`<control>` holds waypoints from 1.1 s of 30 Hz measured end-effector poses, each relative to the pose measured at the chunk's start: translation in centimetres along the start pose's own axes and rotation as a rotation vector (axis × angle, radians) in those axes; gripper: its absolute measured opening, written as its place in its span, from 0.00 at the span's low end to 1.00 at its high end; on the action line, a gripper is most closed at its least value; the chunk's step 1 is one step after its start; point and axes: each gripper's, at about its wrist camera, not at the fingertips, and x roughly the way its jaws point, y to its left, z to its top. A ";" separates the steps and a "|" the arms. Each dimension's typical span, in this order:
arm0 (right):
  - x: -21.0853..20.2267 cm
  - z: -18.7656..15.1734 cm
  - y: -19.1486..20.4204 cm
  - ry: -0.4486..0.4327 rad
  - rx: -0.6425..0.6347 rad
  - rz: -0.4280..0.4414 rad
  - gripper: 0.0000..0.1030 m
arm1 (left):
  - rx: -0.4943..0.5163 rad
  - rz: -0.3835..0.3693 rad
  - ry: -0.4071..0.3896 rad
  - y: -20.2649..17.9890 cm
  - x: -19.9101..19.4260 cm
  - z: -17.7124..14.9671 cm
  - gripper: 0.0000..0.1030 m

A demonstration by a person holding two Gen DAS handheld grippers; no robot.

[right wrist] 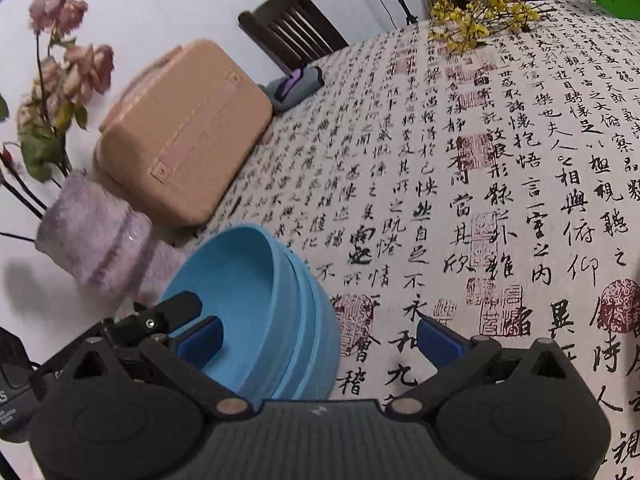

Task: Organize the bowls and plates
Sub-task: 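Grip the rim of the stacked light-blue bowls with both grippers and lift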

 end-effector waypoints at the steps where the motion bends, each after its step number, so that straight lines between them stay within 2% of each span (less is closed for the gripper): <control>1: 0.2 -0.1 0.1 0.007 -0.004 0.001 1.00 | -0.001 0.002 -0.004 0.0 0.0 -0.1 1.00; 9: 1.1 -0.3 0.9 0.051 -0.018 -0.014 0.94 | -0.021 0.018 0.003 0.3 0.1 -0.8 0.98; 11: 1.3 -0.3 1.0 0.059 -0.019 -0.018 0.92 | -0.026 0.017 0.015 0.5 0.1 -0.9 0.92; 16: 2.2 -0.5 1.0 0.087 0.005 -0.018 0.76 | -0.034 0.009 0.057 0.7 0.6 -1.5 0.77; 20: 2.9 -0.8 1.0 0.108 0.019 -0.008 0.70 | -0.041 0.010 0.100 0.7 1.6 -1.8 0.71; 24: 3.4 -0.7 1.2 0.119 0.037 0.017 0.57 | -0.039 0.006 0.120 0.4 2.0 -2.0 0.62; 33: 3.4 -0.9 1.1 0.120 0.064 0.016 0.56 | -0.023 0.041 0.114 -0.1 2.1 -2.0 0.57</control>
